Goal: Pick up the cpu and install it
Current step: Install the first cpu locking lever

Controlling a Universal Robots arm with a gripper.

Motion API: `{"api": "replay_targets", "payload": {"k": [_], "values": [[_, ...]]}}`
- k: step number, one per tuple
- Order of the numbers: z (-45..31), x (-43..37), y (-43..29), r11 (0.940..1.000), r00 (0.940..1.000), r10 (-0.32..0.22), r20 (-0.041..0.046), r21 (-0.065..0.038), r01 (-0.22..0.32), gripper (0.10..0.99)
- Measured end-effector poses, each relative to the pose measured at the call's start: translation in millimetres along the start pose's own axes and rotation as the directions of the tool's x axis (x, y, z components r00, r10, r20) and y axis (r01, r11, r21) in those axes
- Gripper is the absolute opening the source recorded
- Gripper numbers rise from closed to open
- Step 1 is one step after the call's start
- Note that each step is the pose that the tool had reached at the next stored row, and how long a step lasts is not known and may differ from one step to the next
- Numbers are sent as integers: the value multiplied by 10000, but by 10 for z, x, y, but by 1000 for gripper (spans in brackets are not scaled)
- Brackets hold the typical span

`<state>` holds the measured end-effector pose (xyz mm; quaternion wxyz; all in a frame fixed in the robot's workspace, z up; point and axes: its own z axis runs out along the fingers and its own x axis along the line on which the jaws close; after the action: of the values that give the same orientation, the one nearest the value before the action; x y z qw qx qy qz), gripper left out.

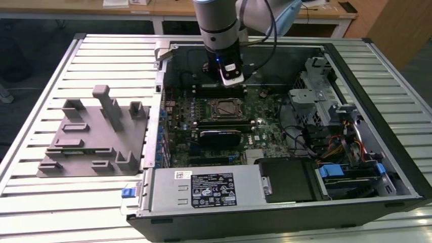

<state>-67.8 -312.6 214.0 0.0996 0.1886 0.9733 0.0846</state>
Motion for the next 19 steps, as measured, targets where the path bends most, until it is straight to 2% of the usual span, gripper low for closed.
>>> {"api": "replay_targets", "payload": {"k": [1,4,8,15,16,19], "values": [[1,-1,1,10000,10000,3,-23,10,-3,106],[7,-16,6,9999,9998,19,-193,142,-17,106],[18,-52,19,9992,9990,33,-436,412,-16,106],[39,-126,43,9959,9958,85,-911,906,-2,106],[39,-132,38,9956,9956,87,-933,938,1,106],[37,-149,12,9951,9957,91,-925,984,1,106]]}}
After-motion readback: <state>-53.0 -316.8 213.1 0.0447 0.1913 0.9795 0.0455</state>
